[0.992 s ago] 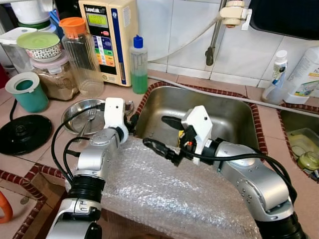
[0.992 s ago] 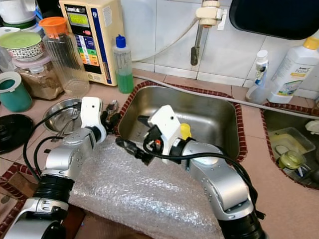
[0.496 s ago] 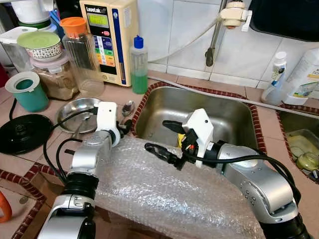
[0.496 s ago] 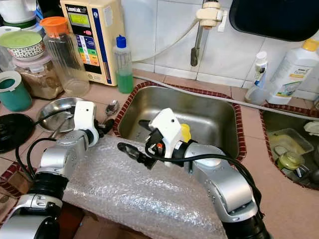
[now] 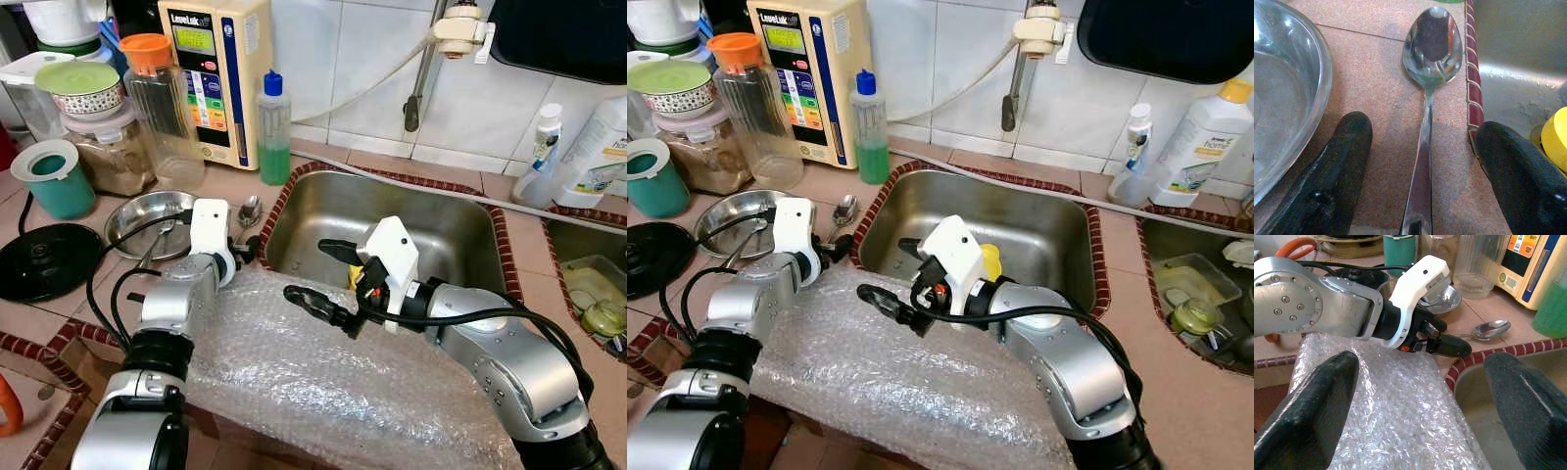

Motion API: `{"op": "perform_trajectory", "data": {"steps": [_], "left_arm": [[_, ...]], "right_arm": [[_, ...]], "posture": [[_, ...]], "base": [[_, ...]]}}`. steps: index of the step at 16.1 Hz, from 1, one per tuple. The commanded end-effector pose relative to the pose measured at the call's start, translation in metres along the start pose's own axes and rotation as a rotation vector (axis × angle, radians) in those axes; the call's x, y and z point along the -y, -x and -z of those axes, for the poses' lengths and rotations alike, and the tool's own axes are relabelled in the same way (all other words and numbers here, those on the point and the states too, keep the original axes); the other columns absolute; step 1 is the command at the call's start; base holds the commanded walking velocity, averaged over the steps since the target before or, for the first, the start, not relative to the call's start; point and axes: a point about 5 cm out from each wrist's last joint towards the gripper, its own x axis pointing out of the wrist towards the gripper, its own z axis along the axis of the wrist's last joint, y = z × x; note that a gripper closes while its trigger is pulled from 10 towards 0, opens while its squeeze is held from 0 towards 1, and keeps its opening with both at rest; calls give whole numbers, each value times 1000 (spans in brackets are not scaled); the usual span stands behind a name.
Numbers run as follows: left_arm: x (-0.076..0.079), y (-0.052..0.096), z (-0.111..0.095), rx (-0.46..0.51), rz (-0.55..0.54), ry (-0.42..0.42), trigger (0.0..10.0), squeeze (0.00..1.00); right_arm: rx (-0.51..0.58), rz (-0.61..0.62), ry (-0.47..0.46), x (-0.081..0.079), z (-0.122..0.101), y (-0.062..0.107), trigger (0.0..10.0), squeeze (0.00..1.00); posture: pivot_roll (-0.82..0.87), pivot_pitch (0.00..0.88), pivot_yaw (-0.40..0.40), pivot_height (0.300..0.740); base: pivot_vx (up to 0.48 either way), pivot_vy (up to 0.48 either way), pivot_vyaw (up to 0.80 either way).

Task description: Kitchen organization

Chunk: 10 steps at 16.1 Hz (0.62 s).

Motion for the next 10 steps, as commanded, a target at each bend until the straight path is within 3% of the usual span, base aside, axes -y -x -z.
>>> {"op": "perform_trajectory", "data": {"steps": [1,10], "left_arm": [[1,-2,15,-82,16,15,0,0],[-9,-1,27,-111,-7,-36,0,0]], "right_arm": [[0,-9,21,-3,-3,2,10000,0],[-9,-6,36,-3,-1,1,10000,0]], "posture": [[-11,0,-24,740],[-6,0,-21,740]], "base": [[0,0,0],[0,0,0]]}}
